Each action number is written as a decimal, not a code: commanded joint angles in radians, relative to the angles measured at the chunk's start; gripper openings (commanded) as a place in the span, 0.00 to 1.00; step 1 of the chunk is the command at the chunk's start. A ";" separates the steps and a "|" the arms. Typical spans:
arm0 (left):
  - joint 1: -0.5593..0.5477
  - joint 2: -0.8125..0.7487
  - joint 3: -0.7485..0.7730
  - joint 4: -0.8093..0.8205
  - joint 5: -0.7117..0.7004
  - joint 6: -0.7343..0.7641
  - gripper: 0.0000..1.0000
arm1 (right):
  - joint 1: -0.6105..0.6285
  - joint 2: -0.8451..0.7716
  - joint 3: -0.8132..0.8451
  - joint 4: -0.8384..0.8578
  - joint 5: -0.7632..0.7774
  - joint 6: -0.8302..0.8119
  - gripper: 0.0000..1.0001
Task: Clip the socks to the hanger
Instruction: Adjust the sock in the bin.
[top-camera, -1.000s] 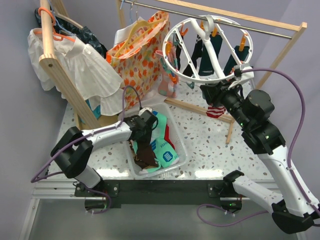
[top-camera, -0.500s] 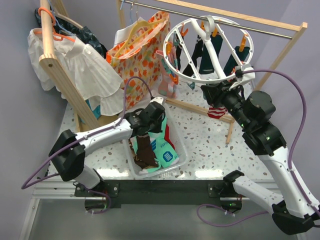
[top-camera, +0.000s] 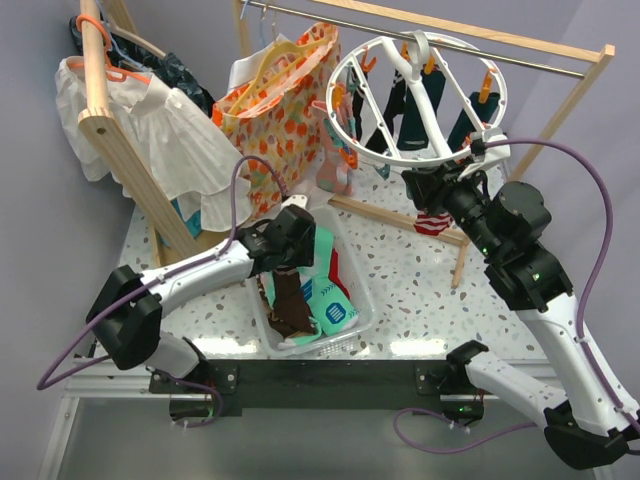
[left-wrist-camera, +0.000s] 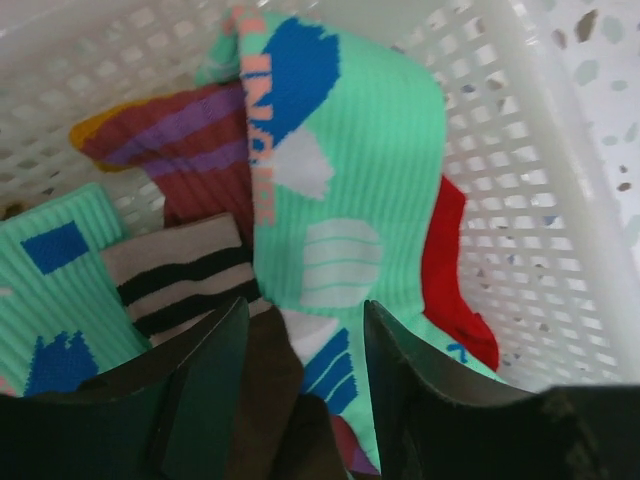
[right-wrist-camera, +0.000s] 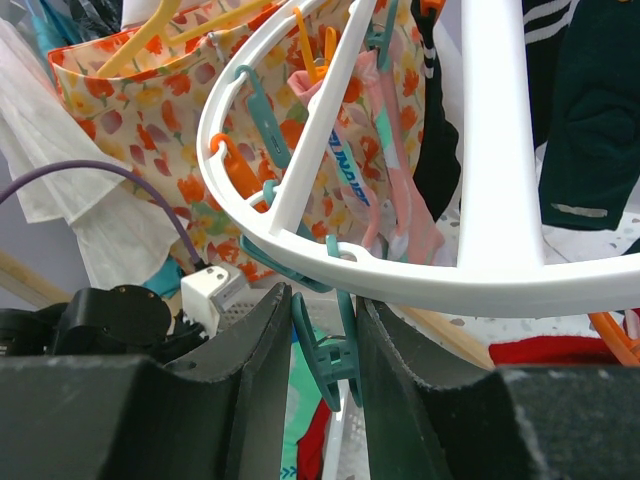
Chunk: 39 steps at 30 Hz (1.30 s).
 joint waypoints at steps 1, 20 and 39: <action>0.031 -0.004 -0.063 0.022 -0.016 -0.029 0.55 | 0.002 -0.013 0.004 -0.019 0.015 -0.015 0.00; -0.075 0.065 0.125 -0.086 -0.207 0.006 0.00 | 0.002 -0.016 0.007 -0.033 0.019 -0.024 0.00; -0.149 -0.130 0.455 -0.134 -0.270 0.164 0.00 | 0.003 -0.016 0.032 -0.043 0.024 -0.031 0.00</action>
